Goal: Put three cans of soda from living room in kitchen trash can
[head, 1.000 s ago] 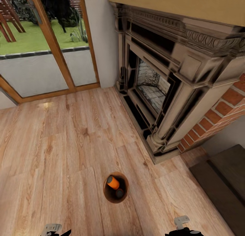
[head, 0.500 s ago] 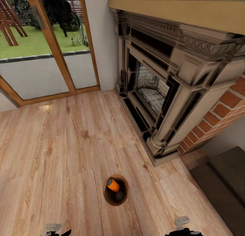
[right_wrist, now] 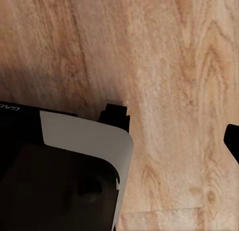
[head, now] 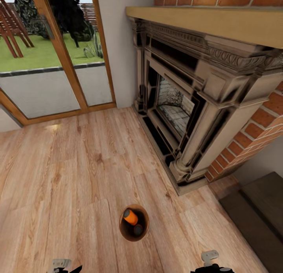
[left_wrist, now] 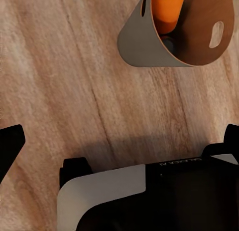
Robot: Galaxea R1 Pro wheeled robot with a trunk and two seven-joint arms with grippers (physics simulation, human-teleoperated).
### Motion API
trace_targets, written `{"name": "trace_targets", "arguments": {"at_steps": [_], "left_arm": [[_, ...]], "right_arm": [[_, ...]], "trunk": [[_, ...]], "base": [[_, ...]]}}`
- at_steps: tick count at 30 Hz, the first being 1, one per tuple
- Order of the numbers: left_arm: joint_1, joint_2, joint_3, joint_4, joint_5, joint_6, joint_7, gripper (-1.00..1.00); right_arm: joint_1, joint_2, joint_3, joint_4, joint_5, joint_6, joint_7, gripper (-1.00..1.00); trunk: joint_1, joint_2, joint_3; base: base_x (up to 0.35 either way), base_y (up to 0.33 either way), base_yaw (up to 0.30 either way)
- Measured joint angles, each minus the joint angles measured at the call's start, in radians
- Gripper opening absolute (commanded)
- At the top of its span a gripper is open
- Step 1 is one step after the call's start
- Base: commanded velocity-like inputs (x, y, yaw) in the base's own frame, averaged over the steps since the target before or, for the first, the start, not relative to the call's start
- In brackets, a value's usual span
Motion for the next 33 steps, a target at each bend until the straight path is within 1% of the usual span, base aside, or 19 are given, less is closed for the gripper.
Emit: {"name": "trace_targets", "arguments": {"at_steps": [3,7,11,33], "left_arm": [[0.0,-0.002,0.0,0.001,0.0,0.0,0.002,1.0],[0.0,-0.025,0.0,0.002,0.0,0.0,0.004,1.0],[0.0,-0.04,0.0,0.002,0.0,0.0,0.004,1.0],[0.0,-0.044,0.0,0.002,0.0,0.0,0.004,1.0]], "right_arm": [[0.0,0.001,0.0,0.0,0.0,0.0,0.0,1.0],[0.0,0.002,0.0,0.0,0.0,0.0,0.0,1.0],[0.0,0.002,0.0,0.0,0.002,0.0,-0.001,1.0],[0.0,0.006,0.0,0.0,0.006,0.0,-0.001,1.0]], "trunk": [[0.0,0.0,0.005],[0.0,0.0,0.012],[0.0,0.0,0.018],[0.0,0.0,0.055]], "base": [[0.0,0.0,0.0],[0.0,0.0,0.0],[0.0,0.0,0.0],[0.0,0.0,0.0]]}}
